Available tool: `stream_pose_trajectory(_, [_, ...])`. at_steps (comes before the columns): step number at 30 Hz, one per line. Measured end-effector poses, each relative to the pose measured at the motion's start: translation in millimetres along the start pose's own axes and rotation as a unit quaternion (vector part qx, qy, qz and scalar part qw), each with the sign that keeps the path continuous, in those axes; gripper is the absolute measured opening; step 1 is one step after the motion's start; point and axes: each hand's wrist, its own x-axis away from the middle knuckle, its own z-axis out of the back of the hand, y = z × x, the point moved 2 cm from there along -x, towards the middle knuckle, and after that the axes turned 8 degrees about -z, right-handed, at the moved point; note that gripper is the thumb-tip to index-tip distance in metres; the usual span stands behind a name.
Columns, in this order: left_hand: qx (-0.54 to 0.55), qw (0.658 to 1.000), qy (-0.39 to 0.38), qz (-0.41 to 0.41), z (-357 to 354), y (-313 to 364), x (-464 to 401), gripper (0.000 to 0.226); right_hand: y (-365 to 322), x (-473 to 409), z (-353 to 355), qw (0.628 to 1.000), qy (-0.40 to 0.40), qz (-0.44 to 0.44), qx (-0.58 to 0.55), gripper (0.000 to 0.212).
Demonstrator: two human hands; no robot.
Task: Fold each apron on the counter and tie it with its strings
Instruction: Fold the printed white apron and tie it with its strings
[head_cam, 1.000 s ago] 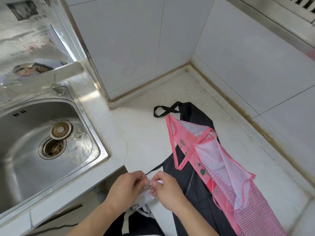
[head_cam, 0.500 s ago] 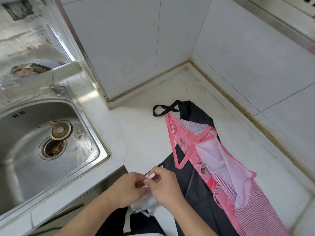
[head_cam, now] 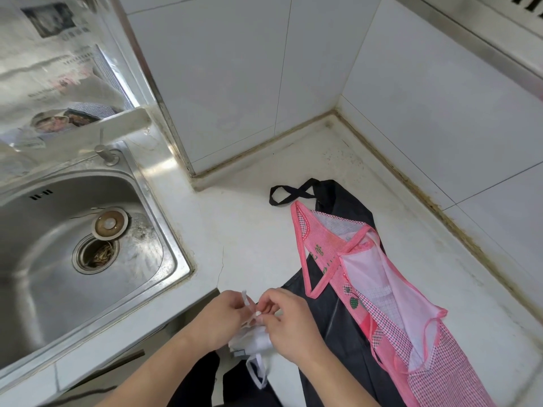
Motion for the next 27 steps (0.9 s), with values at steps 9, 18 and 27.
stream_pose_trajectory(9, [-0.013,1.0,-0.01,-0.009,5,0,3,0.038,-1,-4,1,0.997,-0.066,0.007,0.041,0.025])
stream_pose_trajectory(18, [0.053,0.998,0.035,0.008,5,-14,5,0.014,2,1,5,0.992,-0.111,-0.062,-0.004,0.024])
stream_pose_trajectory(27, [0.011,0.999,0.047,0.023,2,-3,2,0.004,-5,5,-2,0.995,-0.091,-0.007,0.043,0.023])
